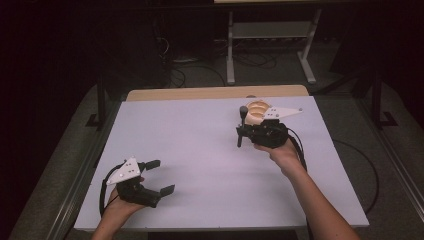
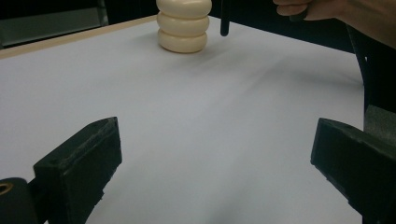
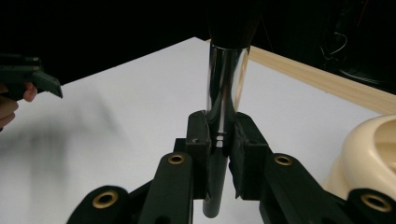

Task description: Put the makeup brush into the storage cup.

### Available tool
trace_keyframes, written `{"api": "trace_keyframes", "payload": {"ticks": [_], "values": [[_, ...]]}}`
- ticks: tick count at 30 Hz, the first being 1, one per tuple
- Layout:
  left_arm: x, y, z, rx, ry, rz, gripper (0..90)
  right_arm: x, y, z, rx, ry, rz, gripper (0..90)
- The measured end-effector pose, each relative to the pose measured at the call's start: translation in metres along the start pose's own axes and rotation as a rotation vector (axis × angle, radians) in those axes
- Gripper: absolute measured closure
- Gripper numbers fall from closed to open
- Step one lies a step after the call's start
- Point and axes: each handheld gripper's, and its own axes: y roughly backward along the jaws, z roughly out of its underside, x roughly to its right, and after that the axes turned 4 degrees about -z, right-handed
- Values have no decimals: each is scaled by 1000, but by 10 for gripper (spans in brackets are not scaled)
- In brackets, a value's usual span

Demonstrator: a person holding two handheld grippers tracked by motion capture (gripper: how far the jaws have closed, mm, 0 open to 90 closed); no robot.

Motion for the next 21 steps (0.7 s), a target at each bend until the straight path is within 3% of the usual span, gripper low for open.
{"api": "trace_keyframes", "payload": {"ticks": [21], "values": [[-1, 0, 1, -1, 0, 10, 17, 20, 13, -20, 33, -23, 44, 781]]}}
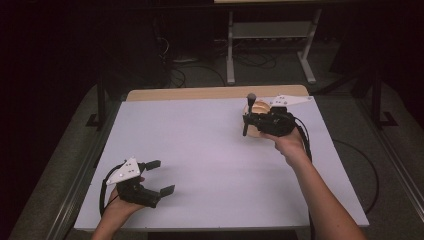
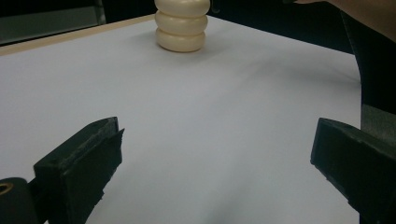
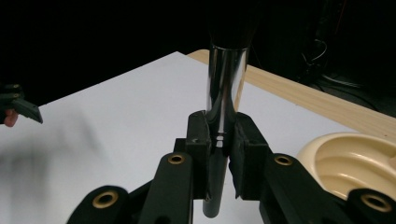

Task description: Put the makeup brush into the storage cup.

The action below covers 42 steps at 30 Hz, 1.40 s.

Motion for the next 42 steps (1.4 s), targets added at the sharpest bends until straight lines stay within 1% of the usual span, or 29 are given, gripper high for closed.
{"api": "trace_keyframes", "payload": {"ticks": [10, 11, 17, 21, 22, 23, 30, 34, 38, 42], "values": [[0, 0, 0, 5, 11, 5, 17, 10, 1, -8, 8, -12, 31, 781], [0, 0, 0, 4, 9, 5, 17, 12, 1, -9, 9, -11, 42, 781], [0, 0, 0, 9, 15, 8, 17, 17, 1, -12, 11, -14, 56, 781], [0, -1, 1, 7, 11, 9, 17, 20, 2, -15, 20, -21, 67, 781], [0, -1, 1, 8, 13, 10, 17, 22, 2, -16, 25, -15, 73, 781], [0, -1, 1, 9, 14, 10, 18, 22, 2, -17, 28, -21, 75, 781], [-1, 0, 1, 12, 13, 6, 17, 28, 1, -19, 27, -22, 95, 781], [-1, -1, 1, 10, 10, 8, 17, 32, 0, -21, 36, -30, 110, 781], [0, -2, 2, 11, 10, 10, 17, 35, -1, -23, 50, -25, 125, 781], [-1, -1, 1, 10, 7, 10, 17, 38, -2, -23, 56, -31, 136, 781]]}}
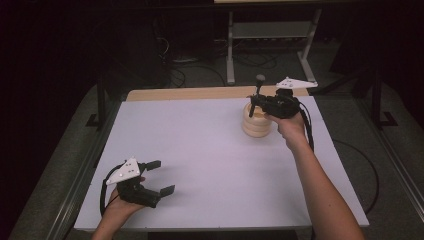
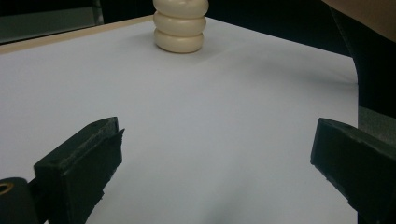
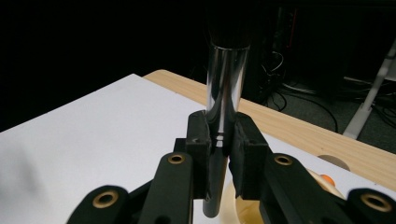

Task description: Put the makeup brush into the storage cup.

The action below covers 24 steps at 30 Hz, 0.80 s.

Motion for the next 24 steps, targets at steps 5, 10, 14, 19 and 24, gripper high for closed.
{"api": "trace_keyframes", "payload": {"ticks": [5, 10, 14, 19, 24], "values": [[0, 0, 0, 2, 5, 2, 17, 5, -2, 1, 7, -4, 22, 781], [1, -2, 1, -7, -4, 5, 17, 11, -3, 2, 14, -10, 51, 781], [1, -1, 1, 1, 3, 4, 17, 16, -5, 5, 5, -14, 77, 781], [1, -1, 1, -5, 1, 5, 17, 20, -9, 9, -17, -11, 102, 781], [2, -2, 1, -2, 3, 7, 17, 22, -15, 12, -42, -2, 115, 781]]}}
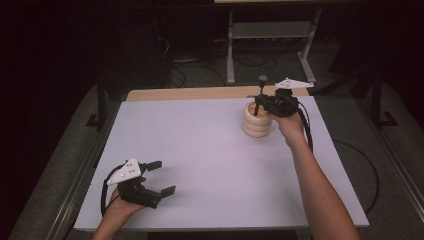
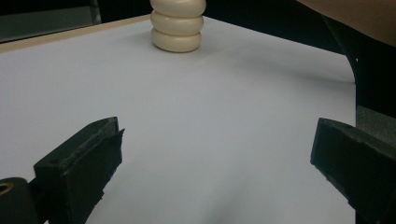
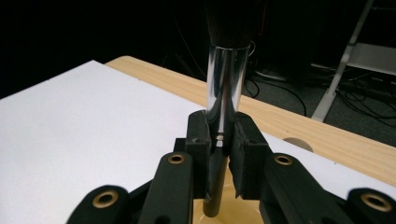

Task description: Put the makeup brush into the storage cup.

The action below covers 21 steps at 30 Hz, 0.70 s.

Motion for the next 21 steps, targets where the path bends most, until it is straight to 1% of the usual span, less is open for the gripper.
{"api": "trace_keyframes", "payload": {"ticks": [7, 15, 17, 21], "values": [[0, 0, 0, 1, 1, 1, 17, 0, -7, 3, -21, 5, 8, 780], [0, 0, 0, 3, 2, 2, 17, 0, -12, 6, -45, 0, 15, 780], [0, 0, 0, 9, 8, 4, 17, 0, -13, 7, -53, -5, 18, 779], [0, 0, 0, 4, 1, 5, 17, 0, -16, 8, -68, 3, 28, 778]]}}
